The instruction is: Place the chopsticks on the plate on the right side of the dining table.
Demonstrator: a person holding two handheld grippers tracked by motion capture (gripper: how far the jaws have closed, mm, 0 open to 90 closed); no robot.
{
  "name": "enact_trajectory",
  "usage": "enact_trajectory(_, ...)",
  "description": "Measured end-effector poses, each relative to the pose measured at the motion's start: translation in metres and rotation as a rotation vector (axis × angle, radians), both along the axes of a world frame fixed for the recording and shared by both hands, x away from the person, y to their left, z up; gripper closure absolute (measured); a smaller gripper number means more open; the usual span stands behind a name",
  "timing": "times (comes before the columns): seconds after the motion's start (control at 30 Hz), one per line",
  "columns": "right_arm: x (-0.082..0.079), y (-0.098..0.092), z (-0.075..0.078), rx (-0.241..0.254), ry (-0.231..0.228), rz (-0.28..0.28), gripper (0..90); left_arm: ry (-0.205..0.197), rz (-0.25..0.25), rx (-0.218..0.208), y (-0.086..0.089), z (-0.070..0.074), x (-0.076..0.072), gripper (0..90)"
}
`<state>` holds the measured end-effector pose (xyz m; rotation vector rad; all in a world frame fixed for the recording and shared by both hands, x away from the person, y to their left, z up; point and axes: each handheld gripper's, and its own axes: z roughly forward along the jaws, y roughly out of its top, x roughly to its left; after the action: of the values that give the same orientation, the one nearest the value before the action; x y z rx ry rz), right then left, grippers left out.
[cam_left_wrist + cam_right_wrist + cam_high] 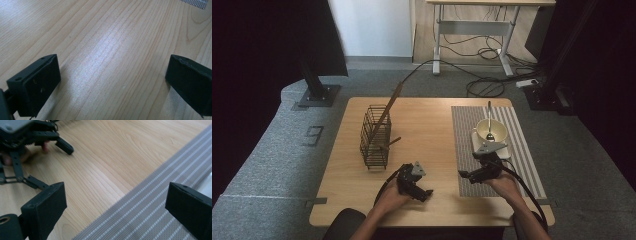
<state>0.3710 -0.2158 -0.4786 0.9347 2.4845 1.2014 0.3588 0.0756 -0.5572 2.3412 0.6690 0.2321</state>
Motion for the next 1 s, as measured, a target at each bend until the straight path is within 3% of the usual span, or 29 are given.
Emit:
enact_trajectory(0.2, 0.003, 0.014, 0.013, 0.004, 0.018, 0.038, 2.4, 0.001, 0.0, 0.001, 0.0, 0.0, 0.0, 0.0)
enact_trajectory(0.3, 0.006, 0.019, 0.022, 0.029, 0.023, 0.056, 2.2, 0.002, -0.001, 0.002, 0.0, 0.0, 0.0, 0.0)
enact_trajectory(0.67, 0.015, 0.047, 0.049, 0.022, 0.006, 0.127, 2.0, 0.002, 0.003, 0.0, 0.0, 0.0, 0.0, 0.0)
enact_trajectory(1.0, 0.024, 0.071, 0.07, 0.066, 0.01, 0.19, 5.4, 0.004, -0.001, 0.003, 0.0, 0.0, 0.0, 0.0)
